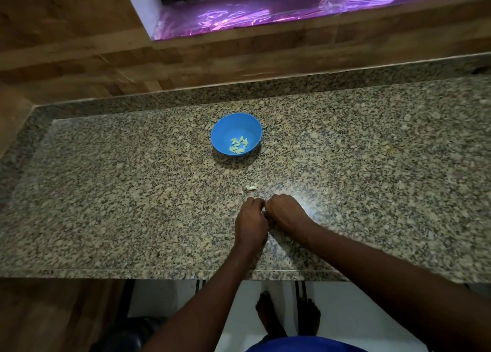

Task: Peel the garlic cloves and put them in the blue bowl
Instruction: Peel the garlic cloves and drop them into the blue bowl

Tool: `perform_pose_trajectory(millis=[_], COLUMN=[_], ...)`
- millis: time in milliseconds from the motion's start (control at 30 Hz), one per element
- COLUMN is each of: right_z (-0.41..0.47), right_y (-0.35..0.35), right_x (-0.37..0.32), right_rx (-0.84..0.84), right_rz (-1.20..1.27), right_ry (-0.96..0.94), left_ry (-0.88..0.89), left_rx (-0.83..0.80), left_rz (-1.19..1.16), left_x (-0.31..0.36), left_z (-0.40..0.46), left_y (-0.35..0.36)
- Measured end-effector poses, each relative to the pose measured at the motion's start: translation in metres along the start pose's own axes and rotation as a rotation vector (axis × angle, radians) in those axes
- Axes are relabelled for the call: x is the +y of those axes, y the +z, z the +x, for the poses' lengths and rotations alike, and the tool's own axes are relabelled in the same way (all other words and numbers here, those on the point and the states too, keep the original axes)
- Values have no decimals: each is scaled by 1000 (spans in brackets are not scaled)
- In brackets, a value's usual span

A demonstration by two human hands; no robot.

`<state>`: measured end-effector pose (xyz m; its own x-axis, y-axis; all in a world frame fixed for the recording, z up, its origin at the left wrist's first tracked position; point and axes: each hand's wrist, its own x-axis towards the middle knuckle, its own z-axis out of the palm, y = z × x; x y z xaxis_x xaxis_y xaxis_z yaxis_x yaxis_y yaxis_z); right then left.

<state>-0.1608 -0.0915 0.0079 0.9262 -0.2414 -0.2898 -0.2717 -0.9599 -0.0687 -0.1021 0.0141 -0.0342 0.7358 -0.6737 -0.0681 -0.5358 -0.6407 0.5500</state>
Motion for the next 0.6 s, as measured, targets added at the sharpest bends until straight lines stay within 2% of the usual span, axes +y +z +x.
perform_pose_trajectory(millis=[67,133,233,333,467,600], right_z=[0,-1,-10,-24,-39,-46], right_y=[-3,-3,-4,-1,6,0], right_x=[10,27,44,47,50,52], right_rx=[54,96,120,182,240,202], right_rz=[111,327,657,841,895,917], right_ry=[77,182,304,401,438,441], left_ry=[-15,-59,-248,-444,-510,-455], left_rx=[1,-22,-191,-309,-363,-401], left_rz=[-16,-115,-495,-881,-961,-939], left_x=[1,2,9,22,36,35], left_z=[1,2,6,8,8,10], left_y=[0,-4,-9,-13,-18,-18])
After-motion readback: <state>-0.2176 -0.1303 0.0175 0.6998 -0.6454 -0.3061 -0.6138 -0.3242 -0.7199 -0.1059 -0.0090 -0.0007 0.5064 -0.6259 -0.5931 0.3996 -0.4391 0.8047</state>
